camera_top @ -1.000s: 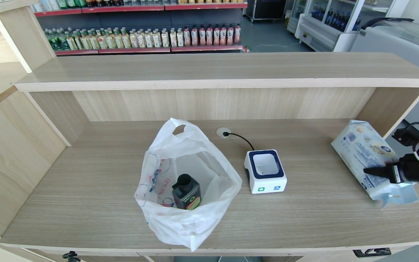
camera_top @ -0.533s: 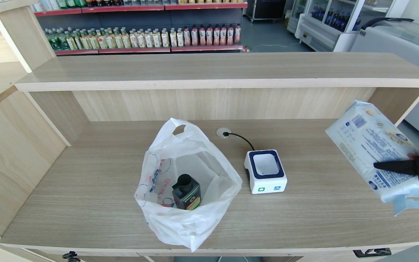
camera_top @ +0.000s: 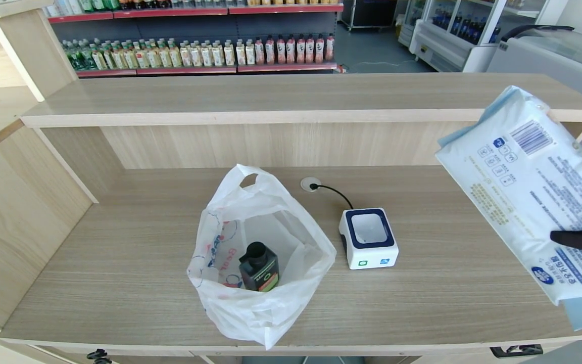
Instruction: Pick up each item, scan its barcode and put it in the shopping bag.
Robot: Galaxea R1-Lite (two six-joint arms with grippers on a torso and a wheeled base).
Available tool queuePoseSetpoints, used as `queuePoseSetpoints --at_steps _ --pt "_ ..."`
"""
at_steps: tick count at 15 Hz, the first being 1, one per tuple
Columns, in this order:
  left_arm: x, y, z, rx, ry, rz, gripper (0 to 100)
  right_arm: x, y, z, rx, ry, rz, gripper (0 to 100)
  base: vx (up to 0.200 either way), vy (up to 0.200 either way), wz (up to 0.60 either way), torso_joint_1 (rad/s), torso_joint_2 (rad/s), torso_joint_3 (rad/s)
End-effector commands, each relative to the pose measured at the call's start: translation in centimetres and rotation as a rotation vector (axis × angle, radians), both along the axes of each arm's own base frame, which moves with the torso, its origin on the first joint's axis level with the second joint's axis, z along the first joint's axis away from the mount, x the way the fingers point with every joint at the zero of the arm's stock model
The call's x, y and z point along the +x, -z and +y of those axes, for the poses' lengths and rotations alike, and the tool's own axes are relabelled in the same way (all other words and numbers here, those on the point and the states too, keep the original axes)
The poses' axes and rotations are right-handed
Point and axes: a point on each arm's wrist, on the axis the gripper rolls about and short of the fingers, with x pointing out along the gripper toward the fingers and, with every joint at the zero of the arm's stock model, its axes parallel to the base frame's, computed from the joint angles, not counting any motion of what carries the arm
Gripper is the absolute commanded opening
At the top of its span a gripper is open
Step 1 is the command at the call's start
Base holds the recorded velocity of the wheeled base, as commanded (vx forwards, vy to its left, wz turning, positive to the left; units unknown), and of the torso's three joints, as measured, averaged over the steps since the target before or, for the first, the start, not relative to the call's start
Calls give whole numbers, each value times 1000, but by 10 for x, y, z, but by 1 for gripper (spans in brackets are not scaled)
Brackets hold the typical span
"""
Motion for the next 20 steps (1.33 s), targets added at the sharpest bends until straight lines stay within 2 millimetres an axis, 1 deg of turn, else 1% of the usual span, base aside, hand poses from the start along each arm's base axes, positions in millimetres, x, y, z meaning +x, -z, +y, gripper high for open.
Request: queuePoseSetpoints --at_steps 1,3,4,6,8,10,11,12,14,15,17,19,20 --pt "0 0 0 0 -1 2 100 -2 -2 5 -1 -33 -14 0 0 0 0 0 0 0" --pt "0 0 0 0 1 0 100 -1 -2 8 0 -59 -19 0 0 0 0 0 0 0" --pt "0 0 0 0 -1 0 100 -1 -4 13 -2 -85 -35 0 0 0 0 0 0 0" --pt "0 0 0 0 -1 2 100 -5 -3 22 23 -130 -10 0 0 0 0 0 0 0" --pt "0 0 0 0 -1 2 100 -17 -1 28 48 -152 16 0 0 0 0 0 0 0" --pt "0 0 0 0 -1 2 100 -29 -5 34 96 -161 45 0 0 0 0 0 0 0" --pt "0 0 0 0 -1 0 100 -32 -6 37 113 -171 61 0 0 0 0 0 0 0" --pt "0 0 0 0 -2 2 100 -38 -10 43 143 -209 81 0 0 0 0 0 0 0" --pt "0 0 0 0 -2 2 100 -55 -11 53 137 -306 85 0 0 0 0 0 0 0" --pt "0 0 0 0 -1 0 100 -62 -11 53 135 -324 92 0 0 0 0 0 0 0" --pt "0 0 0 0 -1 2 100 -66 -11 53 129 -325 89 0 0 0 0 0 0 0" --pt "0 0 0 0 -1 2 100 -76 -12 53 126 -337 87 0 0 0 0 0 0 0" --pt "0 0 0 0 -1 0 100 -84 -13 52 126 -345 77 0 0 0 0 0 0 0"
